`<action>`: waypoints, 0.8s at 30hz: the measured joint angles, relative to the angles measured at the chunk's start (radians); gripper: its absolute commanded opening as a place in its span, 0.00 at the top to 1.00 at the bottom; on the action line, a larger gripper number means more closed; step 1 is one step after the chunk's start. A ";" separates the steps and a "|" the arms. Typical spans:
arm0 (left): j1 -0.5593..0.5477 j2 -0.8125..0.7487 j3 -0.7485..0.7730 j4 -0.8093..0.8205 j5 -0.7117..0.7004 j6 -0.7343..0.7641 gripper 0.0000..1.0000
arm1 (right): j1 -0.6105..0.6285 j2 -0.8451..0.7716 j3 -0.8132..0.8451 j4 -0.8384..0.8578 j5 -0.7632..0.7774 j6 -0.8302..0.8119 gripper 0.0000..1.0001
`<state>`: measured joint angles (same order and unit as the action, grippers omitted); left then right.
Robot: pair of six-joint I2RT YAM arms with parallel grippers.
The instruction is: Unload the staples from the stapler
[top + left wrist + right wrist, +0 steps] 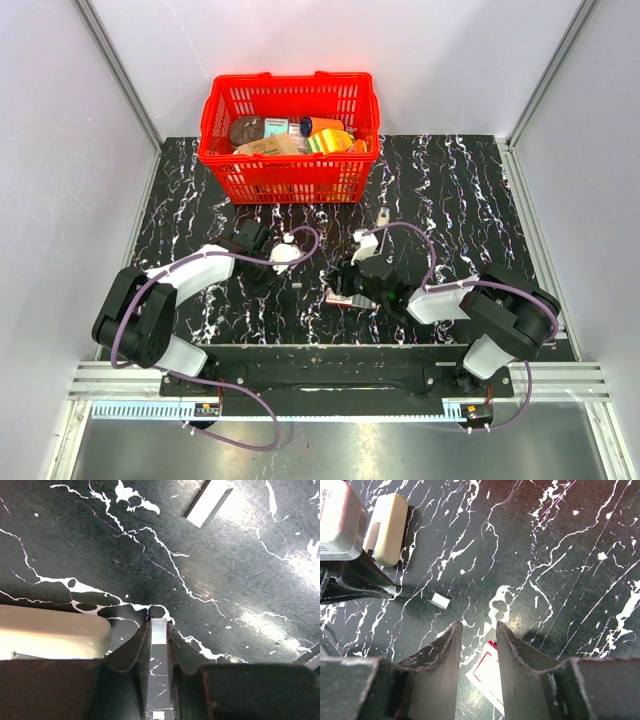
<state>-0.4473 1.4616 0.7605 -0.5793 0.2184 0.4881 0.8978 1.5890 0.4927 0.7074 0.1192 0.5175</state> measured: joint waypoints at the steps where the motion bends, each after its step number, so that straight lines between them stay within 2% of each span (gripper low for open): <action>1: 0.000 0.000 0.001 -0.001 0.000 0.001 0.88 | 0.000 -0.003 0.000 -0.002 0.000 0.000 0.61; 7: 0.000 0.000 0.012 -0.029 0.010 -0.010 1.00 | 0.000 -0.028 0.000 -0.014 0.001 -0.001 0.61; 11: -0.004 0.000 0.068 -0.067 0.057 -0.023 1.00 | 0.000 -0.063 0.002 -0.057 0.001 -0.005 0.61; 20: -0.004 -0.003 0.439 -0.116 0.312 -0.130 1.00 | 0.000 -0.304 0.080 -0.264 0.020 -0.025 0.53; 24: 0.004 -0.042 0.539 -0.027 0.460 -0.297 1.00 | 0.000 -0.443 0.140 -0.314 0.018 -0.013 0.48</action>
<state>-0.4431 1.4193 1.2999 -0.6060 0.6781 0.1913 0.8978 1.1465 0.6327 0.3939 0.1368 0.5049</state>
